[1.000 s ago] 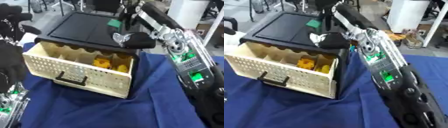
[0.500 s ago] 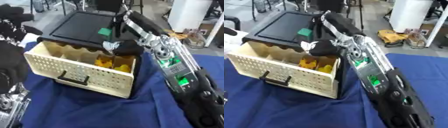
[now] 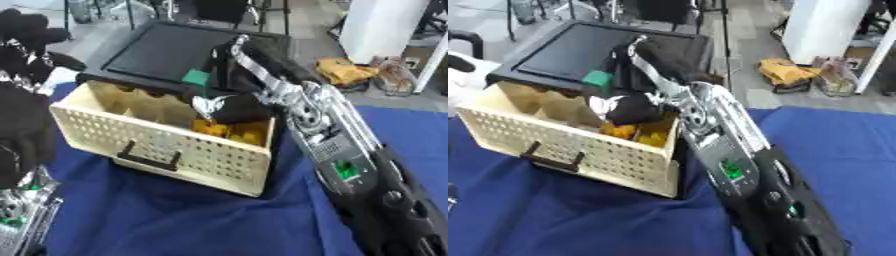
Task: Pick up objects from table and place into drawer.
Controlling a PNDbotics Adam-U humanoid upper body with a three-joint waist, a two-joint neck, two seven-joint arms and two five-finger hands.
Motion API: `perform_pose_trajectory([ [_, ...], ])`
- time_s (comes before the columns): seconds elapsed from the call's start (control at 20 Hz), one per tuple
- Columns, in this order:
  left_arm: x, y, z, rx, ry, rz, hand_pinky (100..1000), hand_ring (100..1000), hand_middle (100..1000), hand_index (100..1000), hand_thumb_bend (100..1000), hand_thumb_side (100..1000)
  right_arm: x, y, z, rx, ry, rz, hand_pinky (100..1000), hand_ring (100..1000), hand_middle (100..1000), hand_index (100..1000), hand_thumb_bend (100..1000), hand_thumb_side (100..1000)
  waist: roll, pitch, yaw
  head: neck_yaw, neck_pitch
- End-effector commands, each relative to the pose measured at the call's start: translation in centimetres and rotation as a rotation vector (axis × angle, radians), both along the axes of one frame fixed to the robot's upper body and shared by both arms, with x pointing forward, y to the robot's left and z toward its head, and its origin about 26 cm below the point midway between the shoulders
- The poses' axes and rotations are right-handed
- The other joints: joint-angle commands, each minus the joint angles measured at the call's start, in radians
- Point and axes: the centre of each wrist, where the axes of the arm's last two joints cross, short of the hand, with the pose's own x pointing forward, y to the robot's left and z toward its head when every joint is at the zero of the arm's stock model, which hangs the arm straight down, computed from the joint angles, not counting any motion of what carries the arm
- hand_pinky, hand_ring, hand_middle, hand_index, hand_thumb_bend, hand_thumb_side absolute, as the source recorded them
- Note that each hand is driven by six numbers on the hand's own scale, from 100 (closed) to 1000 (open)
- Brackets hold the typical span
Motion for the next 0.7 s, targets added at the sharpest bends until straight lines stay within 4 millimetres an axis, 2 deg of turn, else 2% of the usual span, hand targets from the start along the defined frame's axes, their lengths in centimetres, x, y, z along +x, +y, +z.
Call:
perform_pose_trajectory([
  [0.05,-0.2,-0.1,0.7,0.007,-0.025,-0.011,520,700,679,791,412,957,0.0,0.3,0.1,-0.008,-0.006,-0.005,652,789,389,542,247,448,0.005,-0.013,0.003,-0.001,-0.013],
  [0.5,-0.2,-0.4,0.6,0.007,-0.019,-0.019,517,699,676,791,408,963,0.4,1.1,-1.0,-0.020,0.023,-0.013,652,792,389,543,258,439,0.004,-0.006,0.010,-0.003,-0.020],
  [0.7,-0.2,-0.4,0.5,0.008,-0.018,-0.020,517,698,676,791,407,964,0.5,1.3,-1.3,-0.026,0.034,-0.011,656,797,399,552,292,445,0.004,-0.004,0.011,-0.002,-0.021],
])
